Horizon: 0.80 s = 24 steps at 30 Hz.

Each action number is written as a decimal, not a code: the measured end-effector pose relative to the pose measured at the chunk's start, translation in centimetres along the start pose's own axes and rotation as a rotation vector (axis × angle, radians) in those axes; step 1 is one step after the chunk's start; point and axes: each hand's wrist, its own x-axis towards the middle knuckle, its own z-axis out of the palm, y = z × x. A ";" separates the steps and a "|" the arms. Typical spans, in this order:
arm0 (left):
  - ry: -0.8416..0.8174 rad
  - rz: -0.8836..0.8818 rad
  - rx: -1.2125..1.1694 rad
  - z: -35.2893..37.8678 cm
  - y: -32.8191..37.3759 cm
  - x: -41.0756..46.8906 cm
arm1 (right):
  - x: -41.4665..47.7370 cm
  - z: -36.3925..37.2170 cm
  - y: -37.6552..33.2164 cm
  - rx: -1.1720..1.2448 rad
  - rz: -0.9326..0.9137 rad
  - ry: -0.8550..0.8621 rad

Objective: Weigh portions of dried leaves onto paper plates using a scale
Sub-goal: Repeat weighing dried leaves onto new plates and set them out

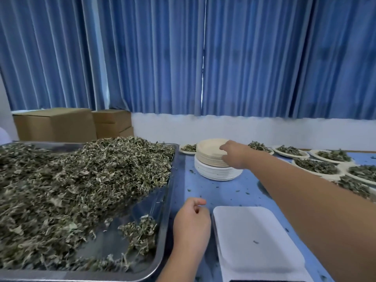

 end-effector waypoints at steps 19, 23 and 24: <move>-0.044 -0.011 0.021 -0.1 0.3 -0.1 | 2.4 -0.5 0.9 0.246 0.043 0.012; -0.052 -0.009 0.048 -0.2 0.3 -0.1 | 2.3 -0.6 1.4 0.472 0.086 0.096; -0.051 -0.006 0.054 -0.2 0.3 -0.1 | 2.2 -0.6 1.6 0.496 0.092 0.135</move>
